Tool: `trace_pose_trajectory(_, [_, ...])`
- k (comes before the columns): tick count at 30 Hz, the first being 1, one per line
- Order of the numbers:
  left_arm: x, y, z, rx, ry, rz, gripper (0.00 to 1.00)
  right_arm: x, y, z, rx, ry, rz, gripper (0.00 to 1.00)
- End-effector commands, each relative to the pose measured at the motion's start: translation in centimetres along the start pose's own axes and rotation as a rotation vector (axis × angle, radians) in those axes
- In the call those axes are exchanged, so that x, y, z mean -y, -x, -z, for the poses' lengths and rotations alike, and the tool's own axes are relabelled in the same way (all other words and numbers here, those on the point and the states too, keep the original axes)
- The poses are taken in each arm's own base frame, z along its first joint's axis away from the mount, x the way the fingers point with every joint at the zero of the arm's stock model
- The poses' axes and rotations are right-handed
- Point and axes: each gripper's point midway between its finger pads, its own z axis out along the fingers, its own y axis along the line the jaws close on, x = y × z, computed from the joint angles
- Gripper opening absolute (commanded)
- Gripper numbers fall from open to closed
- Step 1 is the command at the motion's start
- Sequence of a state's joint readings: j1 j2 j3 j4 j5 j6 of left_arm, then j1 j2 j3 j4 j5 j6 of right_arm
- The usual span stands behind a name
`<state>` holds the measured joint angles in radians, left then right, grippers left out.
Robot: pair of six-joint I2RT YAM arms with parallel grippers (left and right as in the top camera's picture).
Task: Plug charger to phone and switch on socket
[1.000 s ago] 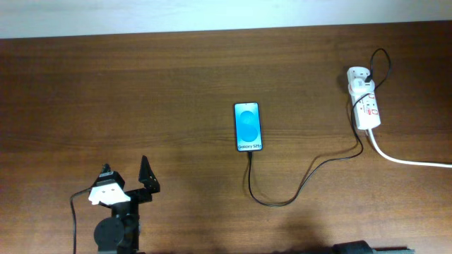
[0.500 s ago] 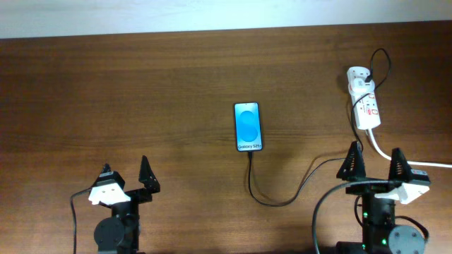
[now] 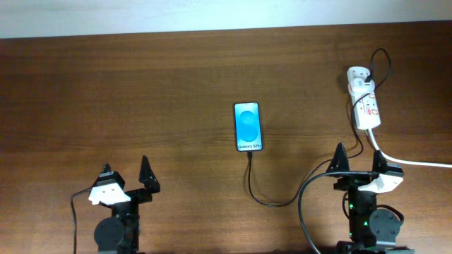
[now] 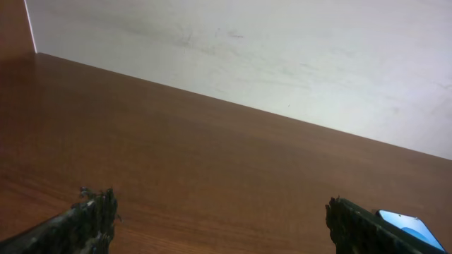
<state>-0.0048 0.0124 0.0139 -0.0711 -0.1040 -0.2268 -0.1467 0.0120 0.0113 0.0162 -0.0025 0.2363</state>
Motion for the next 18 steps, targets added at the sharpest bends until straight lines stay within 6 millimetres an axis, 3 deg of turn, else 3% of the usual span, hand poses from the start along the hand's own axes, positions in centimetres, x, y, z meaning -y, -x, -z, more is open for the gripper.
trace_pose_trajectory(1, [-0.03,-0.25,-0.04,-0.006,-0.002,-0.020,1.00,0.44,-1.73,0.07,-0.066,-0.010,0.079,0.99])
trace_pose_trajectory(2, [-0.03,-0.25,-0.04,-0.006,-0.002,-0.020,0.99,0.63,-2.43,0.13,-0.095,-0.017,0.079,0.99])
trace_pose_trajectory(18, [-0.03,-0.25,-0.04,-0.006,-0.002,-0.020,0.99,0.54,-2.42,0.12,-0.095,-0.012,0.062,0.99])
